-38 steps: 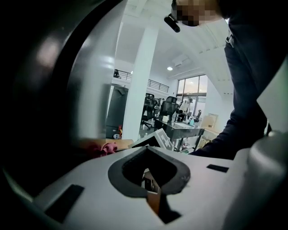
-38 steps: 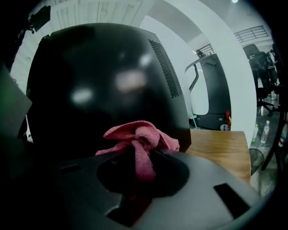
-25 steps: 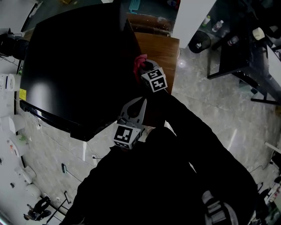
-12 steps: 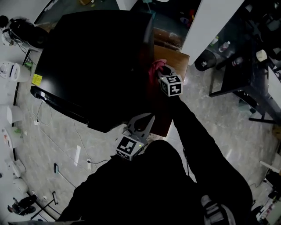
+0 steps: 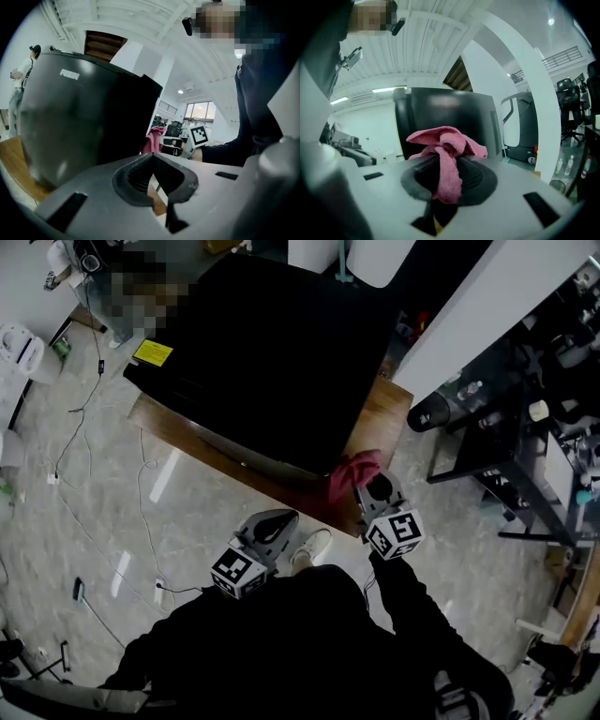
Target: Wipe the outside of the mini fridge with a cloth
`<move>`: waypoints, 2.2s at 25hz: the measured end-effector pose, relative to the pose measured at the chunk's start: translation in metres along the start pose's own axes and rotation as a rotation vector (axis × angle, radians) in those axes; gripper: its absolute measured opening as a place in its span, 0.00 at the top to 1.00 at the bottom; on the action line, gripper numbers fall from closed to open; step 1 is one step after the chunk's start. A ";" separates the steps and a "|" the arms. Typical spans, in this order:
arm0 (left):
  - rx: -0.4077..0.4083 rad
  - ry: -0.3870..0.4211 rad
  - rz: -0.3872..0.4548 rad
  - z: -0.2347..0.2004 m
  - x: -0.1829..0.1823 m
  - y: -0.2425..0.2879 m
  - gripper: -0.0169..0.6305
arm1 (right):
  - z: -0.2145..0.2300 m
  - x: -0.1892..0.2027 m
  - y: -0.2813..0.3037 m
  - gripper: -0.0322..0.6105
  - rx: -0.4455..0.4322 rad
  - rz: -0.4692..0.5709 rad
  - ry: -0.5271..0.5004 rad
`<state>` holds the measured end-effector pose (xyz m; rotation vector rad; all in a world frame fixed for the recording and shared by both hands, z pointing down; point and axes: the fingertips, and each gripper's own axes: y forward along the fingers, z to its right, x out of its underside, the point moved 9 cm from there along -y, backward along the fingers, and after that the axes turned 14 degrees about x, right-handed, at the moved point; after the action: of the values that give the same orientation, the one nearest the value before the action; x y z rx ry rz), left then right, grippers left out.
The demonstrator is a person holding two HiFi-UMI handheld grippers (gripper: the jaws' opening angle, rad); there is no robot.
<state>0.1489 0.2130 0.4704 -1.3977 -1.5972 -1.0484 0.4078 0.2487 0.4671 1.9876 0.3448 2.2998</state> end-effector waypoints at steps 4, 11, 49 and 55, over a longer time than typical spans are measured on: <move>-0.046 0.031 0.020 -0.002 -0.006 -0.076 0.96 | -0.091 0.006 -0.033 0.83 -0.088 -0.048 0.055; -0.174 0.073 0.104 -0.015 -0.006 -0.218 0.96 | -0.258 0.010 -0.021 0.83 -0.284 -0.084 0.078; -0.424 0.204 0.155 -0.370 -0.181 -0.545 0.96 | -0.632 -0.068 0.393 0.83 -0.601 0.047 0.135; -0.257 0.237 0.115 -0.474 -0.226 -0.502 0.96 | -0.601 -0.087 0.462 0.83 -0.402 0.101 0.210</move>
<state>-0.3124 -0.3435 0.3919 -1.4517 -1.2304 -1.3311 -0.1315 -0.2878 0.4067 1.6104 -0.1993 2.4053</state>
